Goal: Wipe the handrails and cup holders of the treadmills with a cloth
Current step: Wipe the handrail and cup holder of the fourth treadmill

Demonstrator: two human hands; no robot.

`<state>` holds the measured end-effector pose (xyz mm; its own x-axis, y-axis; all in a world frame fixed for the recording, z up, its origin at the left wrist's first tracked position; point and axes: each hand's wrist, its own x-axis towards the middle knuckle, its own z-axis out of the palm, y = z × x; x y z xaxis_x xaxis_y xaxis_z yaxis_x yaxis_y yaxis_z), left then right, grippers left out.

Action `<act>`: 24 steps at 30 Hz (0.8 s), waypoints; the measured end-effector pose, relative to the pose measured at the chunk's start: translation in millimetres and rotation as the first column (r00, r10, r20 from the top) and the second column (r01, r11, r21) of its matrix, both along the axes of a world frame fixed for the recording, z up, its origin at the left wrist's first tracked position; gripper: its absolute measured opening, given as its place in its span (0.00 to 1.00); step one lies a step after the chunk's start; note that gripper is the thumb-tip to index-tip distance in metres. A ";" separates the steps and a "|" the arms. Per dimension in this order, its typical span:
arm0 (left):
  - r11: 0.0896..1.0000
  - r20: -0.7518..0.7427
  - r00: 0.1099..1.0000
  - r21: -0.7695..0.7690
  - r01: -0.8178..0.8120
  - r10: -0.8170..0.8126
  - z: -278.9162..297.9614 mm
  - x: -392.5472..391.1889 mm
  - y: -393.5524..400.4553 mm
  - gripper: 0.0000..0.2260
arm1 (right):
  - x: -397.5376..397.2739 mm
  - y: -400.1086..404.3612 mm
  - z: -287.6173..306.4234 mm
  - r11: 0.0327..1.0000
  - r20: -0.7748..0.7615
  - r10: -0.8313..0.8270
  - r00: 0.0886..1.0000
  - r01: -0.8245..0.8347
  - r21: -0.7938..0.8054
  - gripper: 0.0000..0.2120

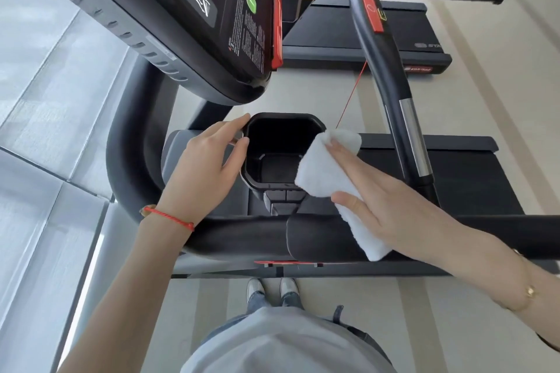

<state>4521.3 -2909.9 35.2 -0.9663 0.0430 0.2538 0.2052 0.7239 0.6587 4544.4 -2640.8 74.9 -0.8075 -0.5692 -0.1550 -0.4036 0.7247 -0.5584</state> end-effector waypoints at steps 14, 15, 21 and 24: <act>0.999 0.025 0.999 0.030 -0.028 0.028 -1.2 6.8 -1.9 0.17 | -22.6 -69.1 -5.0 0.925 -0.199 0.327 0.924 -0.270 0.267 0.17; 0.999 0.021 0.999 0.027 -0.025 0.024 -1.3 6.9 -2.0 0.17 | -23.0 -62.1 -2.7 0.914 -0.209 0.352 0.912 -0.287 0.288 0.18; 1.000 0.028 0.999 0.019 -0.020 0.019 -0.9 9.3 -2.5 0.17 | -33.0 -63.3 5.5 0.868 -0.140 0.413 0.900 -0.342 0.359 0.20; 0.999 0.016 0.999 -0.002 -0.032 0.032 -0.3 9.1 -1.7 0.17 | -38.1 -87.9 -0.6 0.894 -0.043 0.351 0.935 -0.321 0.313 0.18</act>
